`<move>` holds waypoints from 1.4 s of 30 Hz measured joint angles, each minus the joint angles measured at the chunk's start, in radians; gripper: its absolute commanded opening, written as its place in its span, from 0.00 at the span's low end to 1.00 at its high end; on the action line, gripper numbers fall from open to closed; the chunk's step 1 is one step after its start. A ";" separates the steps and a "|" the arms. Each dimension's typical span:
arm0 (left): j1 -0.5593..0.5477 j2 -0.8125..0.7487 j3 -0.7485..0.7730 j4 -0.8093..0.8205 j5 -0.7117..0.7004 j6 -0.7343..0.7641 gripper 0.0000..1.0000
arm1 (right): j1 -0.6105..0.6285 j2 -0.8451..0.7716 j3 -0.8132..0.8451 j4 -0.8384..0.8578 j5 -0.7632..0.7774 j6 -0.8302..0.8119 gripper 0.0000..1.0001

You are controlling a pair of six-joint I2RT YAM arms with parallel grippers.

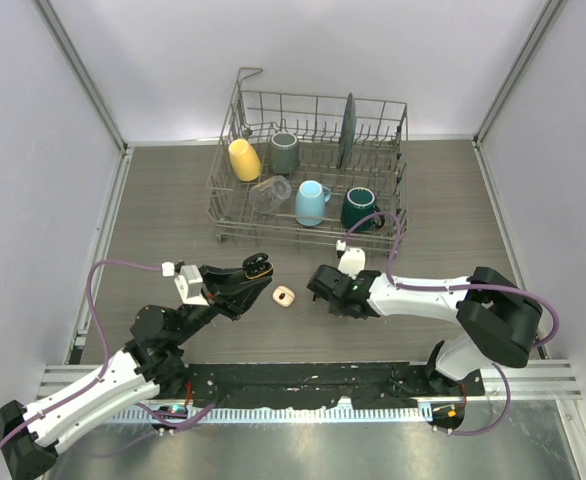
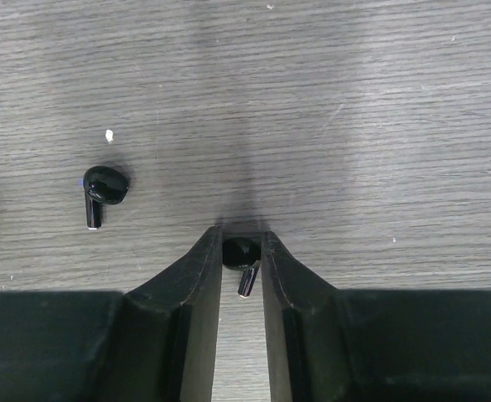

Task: Insert the wireless bluetooth earbuds into the charging case
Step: Pick up the earbud from the center of the board, then place the earbud in the charging case.

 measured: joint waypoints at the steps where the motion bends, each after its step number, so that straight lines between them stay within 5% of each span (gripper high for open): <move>1: 0.000 0.000 0.000 0.000 0.000 -0.001 0.00 | 0.000 0.000 0.000 0.000 0.000 0.000 0.26; 14: 0.000 0.001 0.000 0.000 0.000 -0.003 0.00 | 0.006 -0.027 -0.011 0.007 0.000 -0.020 0.07; 24: 0.000 0.018 0.000 0.000 -0.008 -0.007 0.00 | 0.066 -0.378 -0.024 0.037 0.084 -0.107 0.01; 34: 0.000 0.073 0.000 0.003 -0.023 -0.021 0.00 | 0.274 -0.518 0.094 0.070 0.348 -0.282 0.01; 42: 0.000 0.101 0.001 0.008 -0.022 -0.021 0.00 | 0.475 -0.529 0.134 0.387 0.544 -0.609 0.01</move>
